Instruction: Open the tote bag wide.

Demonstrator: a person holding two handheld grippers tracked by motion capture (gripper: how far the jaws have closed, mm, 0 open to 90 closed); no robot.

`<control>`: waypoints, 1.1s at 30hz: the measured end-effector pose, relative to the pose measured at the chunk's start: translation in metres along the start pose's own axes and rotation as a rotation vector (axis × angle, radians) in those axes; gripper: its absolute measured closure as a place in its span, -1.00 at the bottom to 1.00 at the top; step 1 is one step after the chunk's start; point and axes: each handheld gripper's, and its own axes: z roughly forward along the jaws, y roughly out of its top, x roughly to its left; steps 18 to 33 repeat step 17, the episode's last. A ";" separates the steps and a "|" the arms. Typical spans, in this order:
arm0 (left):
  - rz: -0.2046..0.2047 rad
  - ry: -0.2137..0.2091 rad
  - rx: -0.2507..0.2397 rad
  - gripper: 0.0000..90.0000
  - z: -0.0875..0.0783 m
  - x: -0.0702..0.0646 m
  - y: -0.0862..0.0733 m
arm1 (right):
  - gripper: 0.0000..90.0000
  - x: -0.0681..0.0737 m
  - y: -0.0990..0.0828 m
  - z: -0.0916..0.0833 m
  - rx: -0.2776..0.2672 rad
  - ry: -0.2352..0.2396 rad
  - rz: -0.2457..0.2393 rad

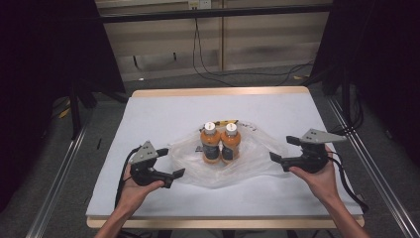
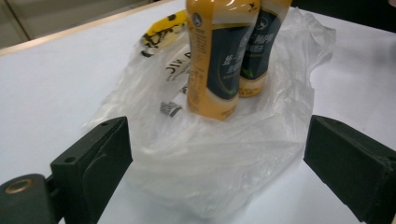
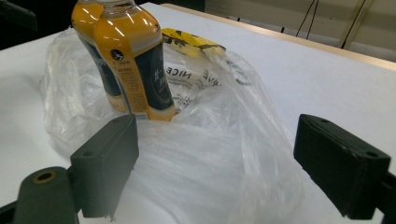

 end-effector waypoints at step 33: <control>-0.090 0.060 0.009 -0.92 -0.037 0.018 -0.049 | -0.77 0.003 -0.055 -0.049 -0.022 -0.100 0.091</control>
